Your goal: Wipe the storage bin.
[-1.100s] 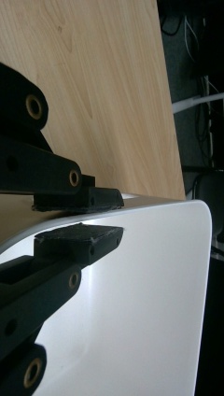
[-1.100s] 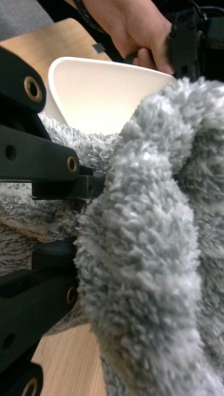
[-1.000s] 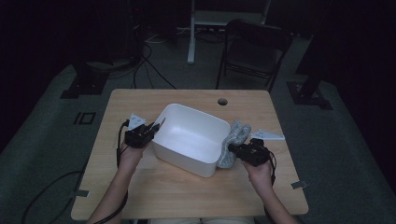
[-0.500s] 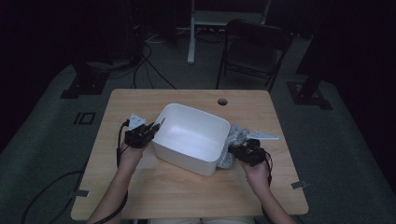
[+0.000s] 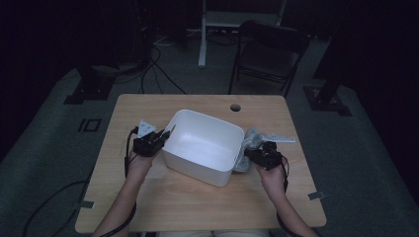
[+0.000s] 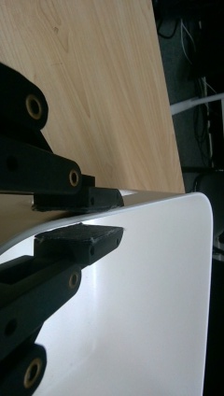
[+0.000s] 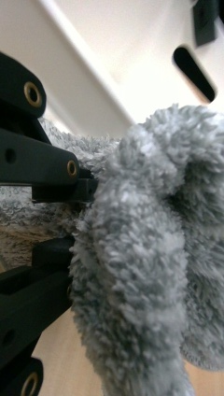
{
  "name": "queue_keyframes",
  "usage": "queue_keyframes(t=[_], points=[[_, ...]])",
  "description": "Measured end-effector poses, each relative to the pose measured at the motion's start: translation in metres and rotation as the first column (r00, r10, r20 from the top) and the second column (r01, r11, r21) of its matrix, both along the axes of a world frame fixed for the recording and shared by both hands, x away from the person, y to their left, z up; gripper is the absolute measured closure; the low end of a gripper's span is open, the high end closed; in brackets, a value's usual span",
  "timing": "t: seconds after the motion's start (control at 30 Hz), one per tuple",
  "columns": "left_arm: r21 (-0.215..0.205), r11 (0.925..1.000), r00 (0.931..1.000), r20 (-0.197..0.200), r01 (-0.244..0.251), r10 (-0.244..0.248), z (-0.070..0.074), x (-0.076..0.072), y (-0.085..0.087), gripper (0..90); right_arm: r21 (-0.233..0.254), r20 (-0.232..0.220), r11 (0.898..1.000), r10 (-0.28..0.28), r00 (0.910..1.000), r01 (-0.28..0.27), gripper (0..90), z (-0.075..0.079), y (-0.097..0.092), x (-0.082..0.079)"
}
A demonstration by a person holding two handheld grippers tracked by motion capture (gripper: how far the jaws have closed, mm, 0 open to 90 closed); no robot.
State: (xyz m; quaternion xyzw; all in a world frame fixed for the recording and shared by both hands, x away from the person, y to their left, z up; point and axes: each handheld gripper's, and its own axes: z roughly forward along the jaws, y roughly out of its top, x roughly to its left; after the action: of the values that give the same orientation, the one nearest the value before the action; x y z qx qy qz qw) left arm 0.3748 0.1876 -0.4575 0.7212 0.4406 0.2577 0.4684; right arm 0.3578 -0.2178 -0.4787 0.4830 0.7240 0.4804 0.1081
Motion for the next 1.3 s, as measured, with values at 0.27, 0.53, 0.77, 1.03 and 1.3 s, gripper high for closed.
queue_keyframes(t=[0.27,0.53,0.77,1.03,1.3], points=[[-0.002,1.0000,1.0000,-0.001,-0.003,0.003,0.000,0.000,0.000,80.7,-0.031,-0.020,0.999,0.010,0.9998,-0.010,74.7,-0.012,0.006,0.002],[0.002,1.0000,1.0000,-0.003,-0.005,0.005,0.000,0.000,0.000,80.7,-0.027,-0.019,1.000,0.001,0.9998,-0.002,74.6,-0.017,0.006,0.001],[0.000,1.0000,1.0000,-0.003,-0.008,0.008,0.000,0.000,0.000,80.6,-0.027,-0.019,1.000,-0.007,0.9998,0.007,74.6,-0.019,0.006,0.001],[-0.002,1.0000,1.0000,-0.004,-0.006,0.006,0.000,0.000,0.000,80.5,-0.070,-0.105,0.997,-0.019,0.9943,0.012,74.9,-0.043,0.012,0.007],[-0.003,0.9998,0.9998,-0.004,-0.021,0.021,0.000,0.000,0.000,79.9,-0.104,-0.157,0.995,-0.014,0.9875,-0.003,74.2,-0.055,0.013,0.015]])
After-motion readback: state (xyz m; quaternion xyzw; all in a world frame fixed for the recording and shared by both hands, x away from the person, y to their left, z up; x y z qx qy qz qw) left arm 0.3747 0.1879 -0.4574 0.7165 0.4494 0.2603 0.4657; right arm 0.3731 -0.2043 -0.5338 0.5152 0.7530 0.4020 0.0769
